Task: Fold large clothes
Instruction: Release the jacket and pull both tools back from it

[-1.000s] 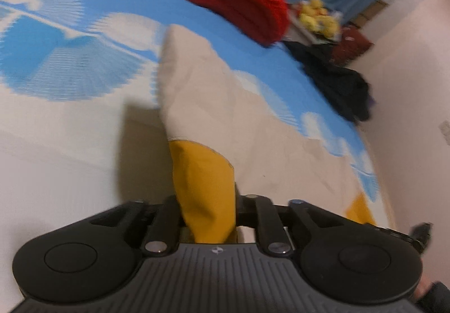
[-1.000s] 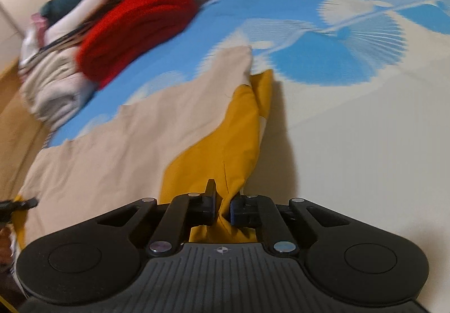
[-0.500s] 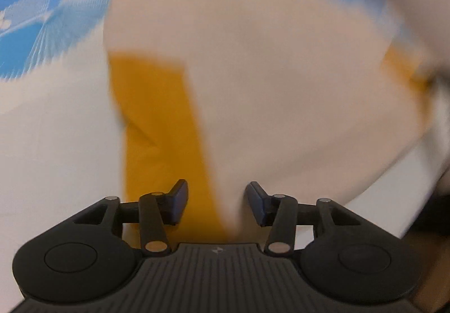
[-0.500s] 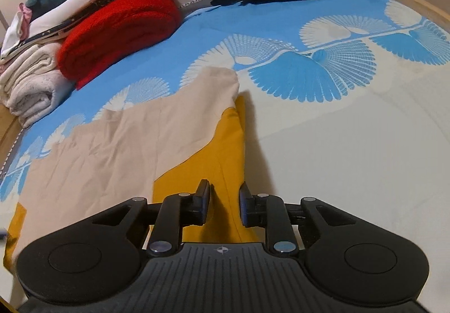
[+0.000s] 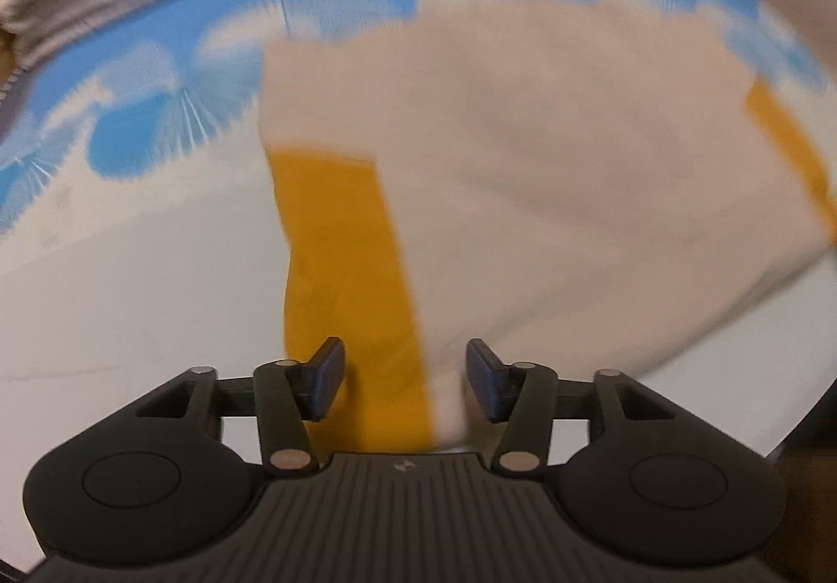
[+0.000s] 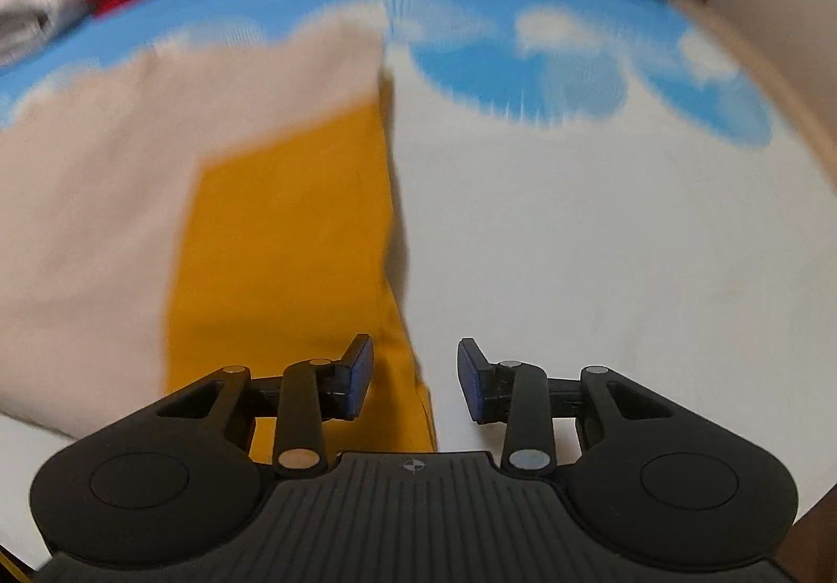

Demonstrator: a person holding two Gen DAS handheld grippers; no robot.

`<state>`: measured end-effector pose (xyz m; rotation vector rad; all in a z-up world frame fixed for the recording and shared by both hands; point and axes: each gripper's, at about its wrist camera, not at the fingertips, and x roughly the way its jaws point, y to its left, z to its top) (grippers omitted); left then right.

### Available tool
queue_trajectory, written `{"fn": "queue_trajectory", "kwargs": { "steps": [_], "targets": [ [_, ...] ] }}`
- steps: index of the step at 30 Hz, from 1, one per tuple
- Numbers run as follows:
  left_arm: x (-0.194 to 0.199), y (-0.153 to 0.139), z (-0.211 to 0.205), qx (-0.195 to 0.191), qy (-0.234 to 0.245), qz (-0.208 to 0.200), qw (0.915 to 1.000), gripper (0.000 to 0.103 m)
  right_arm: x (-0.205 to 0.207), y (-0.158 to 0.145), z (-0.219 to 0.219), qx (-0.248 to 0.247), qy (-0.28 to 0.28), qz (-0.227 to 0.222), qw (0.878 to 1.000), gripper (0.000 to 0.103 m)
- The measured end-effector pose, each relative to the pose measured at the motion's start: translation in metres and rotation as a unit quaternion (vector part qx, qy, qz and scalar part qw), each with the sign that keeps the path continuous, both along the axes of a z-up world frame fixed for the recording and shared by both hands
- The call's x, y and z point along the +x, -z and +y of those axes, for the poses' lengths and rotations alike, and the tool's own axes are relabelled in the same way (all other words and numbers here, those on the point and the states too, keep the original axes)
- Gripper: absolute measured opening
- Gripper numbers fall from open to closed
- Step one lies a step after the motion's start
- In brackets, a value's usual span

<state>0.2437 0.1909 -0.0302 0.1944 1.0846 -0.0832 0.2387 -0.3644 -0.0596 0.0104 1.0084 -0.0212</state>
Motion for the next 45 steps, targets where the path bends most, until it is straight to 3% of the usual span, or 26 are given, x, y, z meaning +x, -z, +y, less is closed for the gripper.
{"fn": "queue_trajectory", "kwargs": {
  "steps": [2, 8, 12, 14, 15, 17, 19, 22, 24, 31, 34, 40, 45],
  "targets": [
    [-0.014, -0.027, -0.013, -0.011, -0.010, -0.053, 0.9985, 0.079, -0.012, -0.026, 0.006, -0.007, -0.002, -0.038, 0.999, 0.037],
    [-0.072, -0.086, -0.058, -0.056, 0.003, -0.171, 0.9837, 0.087, -0.060, -0.092, 0.026, -0.016, 0.001, -0.138, 0.990, 0.037],
    [-0.105, -0.092, -0.071, -0.084, 0.005, -0.230, 0.9696, 0.090, -0.097, -0.117, 0.032, 0.000, 0.021, -0.181, 0.983, 0.037],
    [-0.122, -0.079, -0.075, -0.093, -0.013, -0.252, 0.9632, 0.090, -0.111, -0.120, 0.037, 0.007, 0.031, -0.193, 0.981, 0.038],
    [-0.128, -0.070, -0.075, -0.099, -0.026, -0.251, 0.9624, 0.090, -0.117, -0.119, 0.040, 0.011, 0.034, -0.195, 0.980, 0.038],
    [-0.120, -0.052, -0.075, -0.088, -0.073, -0.199, 0.9734, 0.090, -0.125, -0.114, 0.044, 0.016, 0.042, -0.194, 0.980, 0.038],
    [-0.119, -0.052, -0.076, -0.101, -0.090, -0.215, 0.9673, 0.090, -0.132, -0.105, 0.047, 0.027, 0.048, -0.184, 0.981, 0.038],
    [-0.113, -0.049, -0.086, -0.073, -0.082, -0.225, 0.9683, 0.090, -0.138, -0.094, 0.052, 0.042, 0.059, -0.175, 0.982, 0.038],
    [-0.107, -0.043, -0.090, -0.061, -0.083, -0.210, 0.9724, 0.090, -0.140, -0.086, 0.057, 0.051, 0.061, -0.160, 0.984, 0.039],
    [-0.093, -0.017, -0.085, -0.089, -0.094, -0.157, 0.9791, 0.090, -0.134, -0.080, 0.079, 0.044, 0.029, -0.155, 0.987, 0.040],
    [-0.086, -0.012, -0.078, -0.106, -0.112, -0.139, 0.9783, 0.081, -0.130, -0.078, 0.085, 0.049, 0.023, -0.153, 0.987, 0.040],
    [-0.077, -0.007, -0.083, -0.093, -0.114, -0.131, 0.9805, 0.051, -0.122, -0.079, 0.097, 0.068, 0.015, -0.154, 0.986, 0.040],
    [-0.074, -0.004, -0.099, -0.082, -0.098, -0.135, 0.9827, 0.051, -0.119, -0.085, 0.109, 0.082, 0.000, -0.168, 0.982, 0.040]
  ]
}}
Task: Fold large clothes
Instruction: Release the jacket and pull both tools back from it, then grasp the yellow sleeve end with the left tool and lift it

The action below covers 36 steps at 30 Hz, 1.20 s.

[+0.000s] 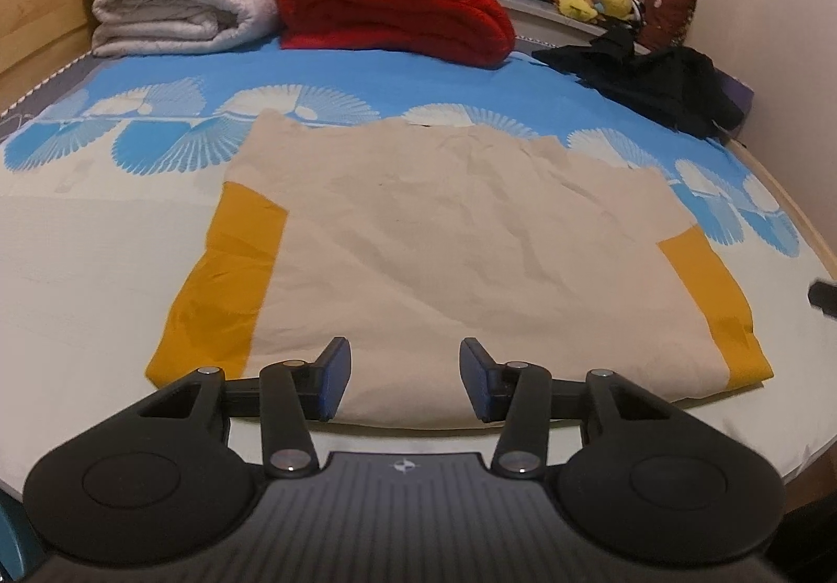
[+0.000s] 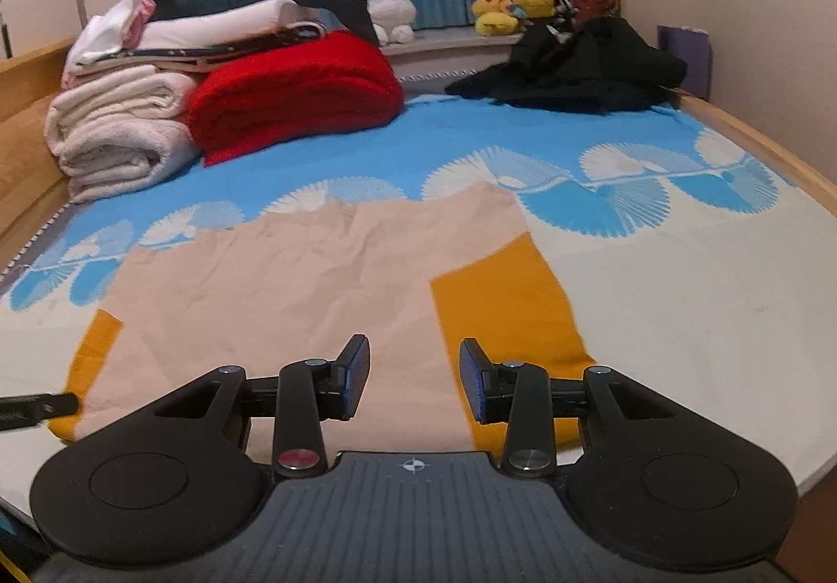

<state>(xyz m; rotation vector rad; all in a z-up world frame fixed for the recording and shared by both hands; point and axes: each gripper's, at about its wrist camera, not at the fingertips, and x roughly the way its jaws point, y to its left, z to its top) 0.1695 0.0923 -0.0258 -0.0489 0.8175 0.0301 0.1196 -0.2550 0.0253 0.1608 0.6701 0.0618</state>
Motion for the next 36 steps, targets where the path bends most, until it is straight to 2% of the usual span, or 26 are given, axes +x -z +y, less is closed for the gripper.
{"fn": "queue_trajectory", "kwargs": {
  "steps": [7, 11, 15, 17, 21, 22, 26, 30, 36],
  "targets": [
    [0.002, 0.002, -0.009, -0.001, 0.005, -0.002, 1.0000, 0.051, -0.005, -0.009, 0.015, -0.005, -0.027, -0.051, 0.998, 0.040],
    [0.000, 0.002, -0.011, 0.007, 0.007, -0.002, 0.9999, 0.051, -0.015, -0.009, 0.022, -0.037, -0.037, -0.097, 0.994, 0.052],
    [-0.004, 0.001, -0.011, 0.016, 0.005, -0.002, 0.9999, 0.052, -0.018, -0.011, 0.030, -0.073, -0.053, -0.115, 0.989, 0.056],
    [-0.007, 0.000, -0.011, 0.022, 0.002, -0.003, 0.9997, 0.052, -0.018, -0.011, 0.030, -0.076, -0.052, -0.116, 0.989, 0.062],
    [-0.014, -0.006, -0.011, 0.030, 0.000, -0.002, 0.9996, 0.054, -0.019, -0.013, 0.025, -0.068, -0.042, -0.115, 0.990, 0.095],
    [-0.016, -0.009, -0.011, 0.031, 0.001, -0.002, 0.9995, 0.055, -0.020, -0.013, 0.023, -0.066, -0.037, -0.116, 0.990, 0.099],
    [-0.025, -0.026, -0.010, 0.040, 0.014, -0.025, 0.9988, 0.069, -0.020, -0.016, 0.013, -0.046, -0.022, -0.106, 0.993, 0.102],
    [-0.026, -0.022, 0.001, 0.033, 0.011, -0.022, 0.9991, 0.070, -0.018, -0.015, 0.009, -0.042, -0.007, -0.100, 0.994, 0.102],
    [-0.018, -0.001, 0.021, -0.004, -0.002, -0.015, 0.9999, 0.070, -0.014, -0.008, 0.019, -0.059, -0.010, -0.089, 0.994, 0.102]
  ]
}}
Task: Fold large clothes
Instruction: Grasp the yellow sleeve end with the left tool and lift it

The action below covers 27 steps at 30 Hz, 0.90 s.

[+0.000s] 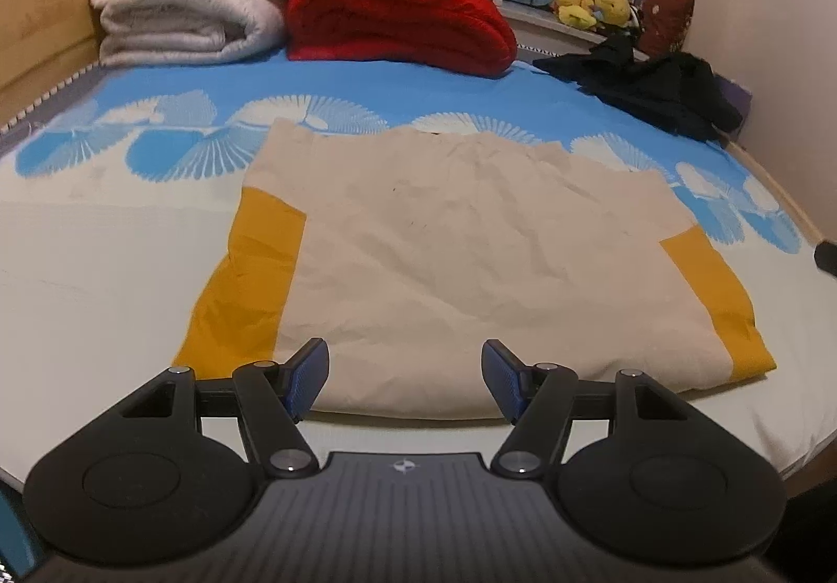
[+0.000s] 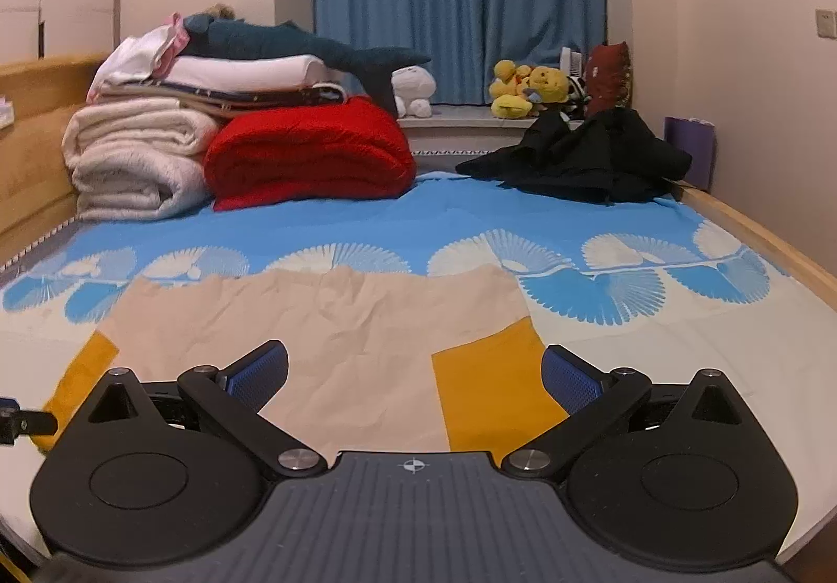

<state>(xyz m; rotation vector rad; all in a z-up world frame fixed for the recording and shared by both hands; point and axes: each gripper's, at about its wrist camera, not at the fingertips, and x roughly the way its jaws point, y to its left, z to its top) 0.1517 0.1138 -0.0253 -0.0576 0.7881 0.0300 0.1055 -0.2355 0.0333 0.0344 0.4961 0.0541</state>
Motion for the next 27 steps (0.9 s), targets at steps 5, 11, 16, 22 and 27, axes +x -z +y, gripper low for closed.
{"fn": "queue_trajectory", "kwargs": {
  "steps": [5, 11, 16, 22, 27],
  "targets": [
    [0.011, 0.038, 0.028, -0.070, -0.045, 0.043, 0.9956, 0.070, 0.007, 0.004, 0.011, -0.002, -0.004, 0.015, 1.000, 0.102],
    [0.028, 0.067, 0.078, -0.199, -0.114, 0.084, 0.9698, 0.076, 0.015, 0.009, 0.020, -0.010, -0.006, 0.026, 1.000, 0.101],
    [0.029, 0.094, 0.114, -0.283, -0.184, 0.099, 0.9360, 0.076, 0.021, 0.009, 0.025, -0.004, -0.004, 0.029, 1.000, 0.101],
    [0.036, 0.104, 0.141, -0.331, -0.245, 0.054, 0.9095, 0.076, 0.030, 0.012, 0.030, 0.007, -0.008, 0.037, 0.999, 0.097],
    [0.045, 0.108, 0.150, -0.351, -0.284, 0.021, 0.8921, 0.079, 0.035, 0.014, 0.030, 0.012, -0.013, 0.044, 0.999, 0.095]
  ]
}}
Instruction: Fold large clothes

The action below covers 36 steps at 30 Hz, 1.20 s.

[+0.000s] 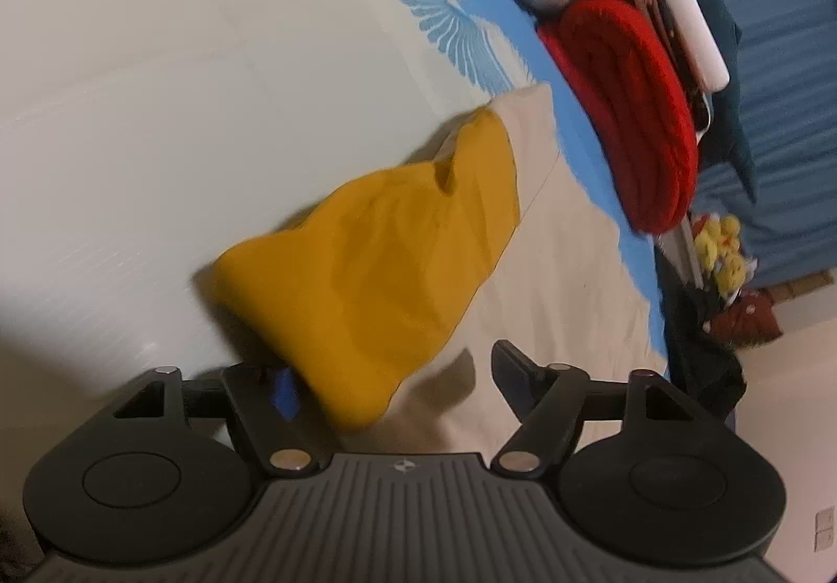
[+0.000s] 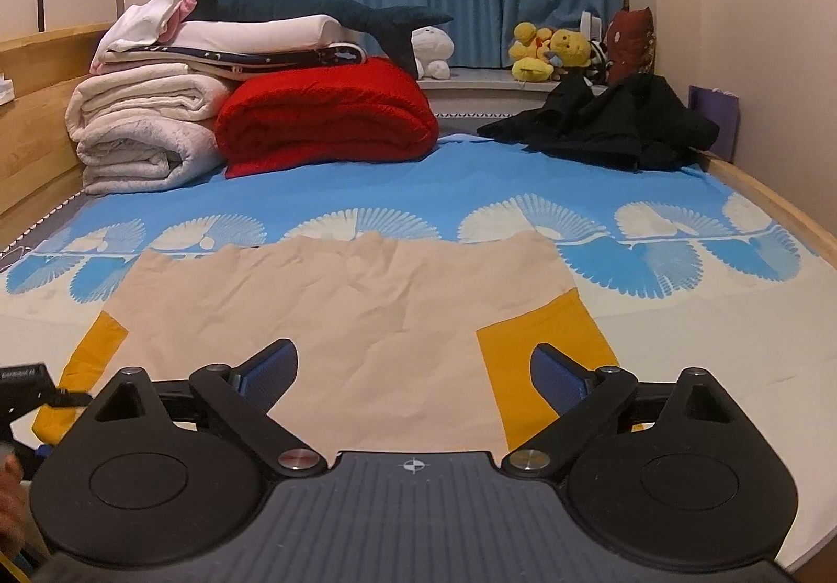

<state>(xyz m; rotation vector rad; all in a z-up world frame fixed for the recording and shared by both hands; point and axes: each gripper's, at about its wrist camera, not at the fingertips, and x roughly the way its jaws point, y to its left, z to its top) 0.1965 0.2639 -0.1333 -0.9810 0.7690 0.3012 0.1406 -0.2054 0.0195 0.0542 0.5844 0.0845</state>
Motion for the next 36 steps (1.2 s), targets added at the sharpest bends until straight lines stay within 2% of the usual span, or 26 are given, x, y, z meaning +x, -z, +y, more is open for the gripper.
{"fn": "queue_trajectory", "kwargs": {
  "steps": [4, 6, 7, 8, 10, 11, 13, 16, 19, 22, 24, 26, 31, 33, 35, 36],
  "targets": [
    [0.012, 0.002, -0.005, 0.016, -0.006, -0.014, 0.9997, 0.084, 0.002, 0.001, -0.001, 0.009, -0.008, 0.003, 1.000, 0.092],
    [0.017, 0.002, -0.009, 0.023, -0.010, -0.018, 0.9995, 0.084, 0.001, 0.001, -0.002, 0.019, -0.014, 0.004, 1.000, 0.092],
    [0.019, 0.002, -0.010, 0.026, -0.012, -0.019, 0.9994, 0.080, 0.001, 0.001, -0.001, 0.023, -0.018, 0.004, 1.000, 0.092],
    [0.021, 0.002, -0.012, 0.033, -0.016, -0.017, 0.9992, 0.055, 0.001, 0.001, -0.001, 0.025, -0.022, 0.003, 0.999, 0.091],
    [0.022, 0.004, -0.010, 0.032, -0.011, -0.010, 0.9994, 0.023, 0.000, 0.001, 0.001, 0.029, -0.030, 0.002, 0.999, 0.090],
    [0.021, 0.001, -0.010, 0.033, -0.007, -0.016, 0.9993, 0.018, 0.000, 0.001, 0.003, 0.029, -0.034, 0.001, 0.999, 0.089],
    [0.020, -0.012, -0.014, 0.061, 0.016, -0.033, 0.9975, 0.015, -0.001, 0.001, 0.007, 0.029, -0.041, 0.001, 0.999, 0.087],
    [0.012, -0.040, -0.015, 0.071, 0.033, -0.046, 0.9959, 0.012, 0.001, 0.002, 0.015, 0.030, -0.052, 0.003, 0.998, 0.083],
    [-0.004, -0.071, -0.013, 0.097, 0.041, -0.047, 0.9934, 0.012, 0.005, 0.004, 0.024, 0.043, -0.062, 0.006, 0.997, 0.079],
    [-0.023, -0.097, -0.006, 0.148, 0.037, -0.032, 0.9877, 0.012, 0.009, 0.006, 0.039, 0.070, -0.081, 0.016, 0.994, 0.076],
    [-0.037, -0.112, -0.003, 0.204, 0.043, -0.017, 0.9778, 0.012, 0.011, 0.008, 0.052, 0.088, -0.101, 0.024, 0.991, 0.074],
    [-0.047, -0.121, 0.001, 0.242, 0.055, 0.001, 0.9687, 0.012, 0.014, 0.012, 0.068, 0.106, -0.132, 0.038, 0.985, 0.071],
    [-0.059, -0.130, 0.014, 0.226, 0.060, 0.017, 0.9721, 0.013, 0.022, 0.034, 0.114, 0.154, -0.231, 0.115, 0.954, 0.066],
    [-0.056, -0.135, 0.008, 0.231, 0.074, 0.018, 0.9701, 0.013, 0.028, 0.056, 0.138, 0.130, -0.245, 0.166, 0.946, 0.064],
    [-0.048, -0.140, -0.004, 0.250, 0.094, 0.023, 0.9634, 0.013, 0.032, 0.083, 0.160, 0.044, -0.236, 0.204, 0.949, 0.064],
    [-0.044, -0.142, -0.010, 0.268, 0.099, 0.024, 0.9579, 0.013, 0.033, 0.094, 0.165, 0.019, -0.231, 0.215, 0.949, 0.064]
  ]
}}
